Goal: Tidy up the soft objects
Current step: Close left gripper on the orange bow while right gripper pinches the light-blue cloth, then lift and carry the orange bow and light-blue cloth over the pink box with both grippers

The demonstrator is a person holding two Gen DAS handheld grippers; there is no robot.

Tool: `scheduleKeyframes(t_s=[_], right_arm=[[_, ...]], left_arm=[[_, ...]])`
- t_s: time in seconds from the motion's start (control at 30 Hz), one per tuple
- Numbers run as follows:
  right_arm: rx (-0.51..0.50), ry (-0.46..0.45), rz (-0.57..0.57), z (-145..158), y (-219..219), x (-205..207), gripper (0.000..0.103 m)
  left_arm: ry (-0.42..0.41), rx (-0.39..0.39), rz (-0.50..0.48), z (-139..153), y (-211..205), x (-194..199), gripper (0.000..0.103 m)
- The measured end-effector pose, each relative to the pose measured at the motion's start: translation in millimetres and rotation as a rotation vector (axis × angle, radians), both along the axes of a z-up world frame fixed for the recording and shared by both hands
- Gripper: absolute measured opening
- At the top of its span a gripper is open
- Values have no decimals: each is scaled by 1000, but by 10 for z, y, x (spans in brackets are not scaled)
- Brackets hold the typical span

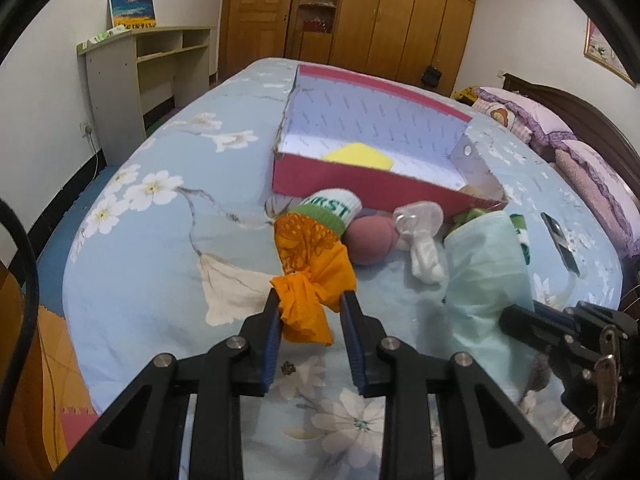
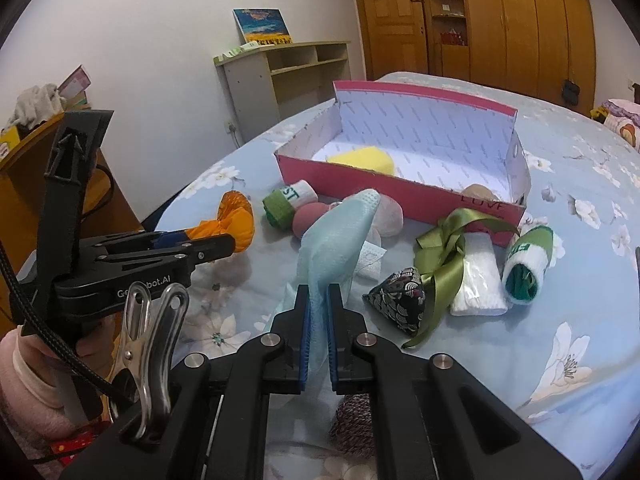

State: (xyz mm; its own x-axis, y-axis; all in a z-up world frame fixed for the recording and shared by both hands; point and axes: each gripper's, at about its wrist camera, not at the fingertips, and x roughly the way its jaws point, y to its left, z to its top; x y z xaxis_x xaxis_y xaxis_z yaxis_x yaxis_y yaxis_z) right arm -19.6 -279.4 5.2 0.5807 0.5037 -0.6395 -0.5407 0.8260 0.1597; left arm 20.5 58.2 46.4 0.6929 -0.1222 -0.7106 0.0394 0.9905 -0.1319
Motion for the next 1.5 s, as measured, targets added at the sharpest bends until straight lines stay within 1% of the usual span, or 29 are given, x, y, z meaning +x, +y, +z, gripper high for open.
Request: scheduleKeyframes(t_s=[0.17, 0.37, 0.77, 0.93, 1.03, 1.13, 1.23, 1.4, 1.5], right_arm=[[2, -27, 1, 78, -27, -31, 8], [-10, -55, -14, 164, -88, 20, 8], [-33, -109, -53, 368, -221, 294, 8], [-49, -126, -73, 439, -277, 458, 8], [-57, -134, -88, 472, -310, 565, 8], [-59, -143, -101, 510, -343, 665, 8], [-59, -151, -111, 550, -374, 753, 8], [-66, -162, -125, 579, -406, 872, 8], [-66, -150, -138, 544, -438, 939, 8]], left_arm=[[-22, 3, -21, 124, -68, 12, 29], [-38, 1, -44, 242, -146, 120, 29], [-95, -2, -75, 498, -292, 470, 29], [-117, 1, -107, 604, -438, 668, 29], [-125, -6, -129, 640, -529, 774, 30], [-124, -29, -153, 656, -633, 882, 30], [-121, -43, -174, 660, -731, 993, 26], [-127, -24, -196, 637, -896, 1136, 26], [-101, -21, -194, 564, -937, 1229, 26]])
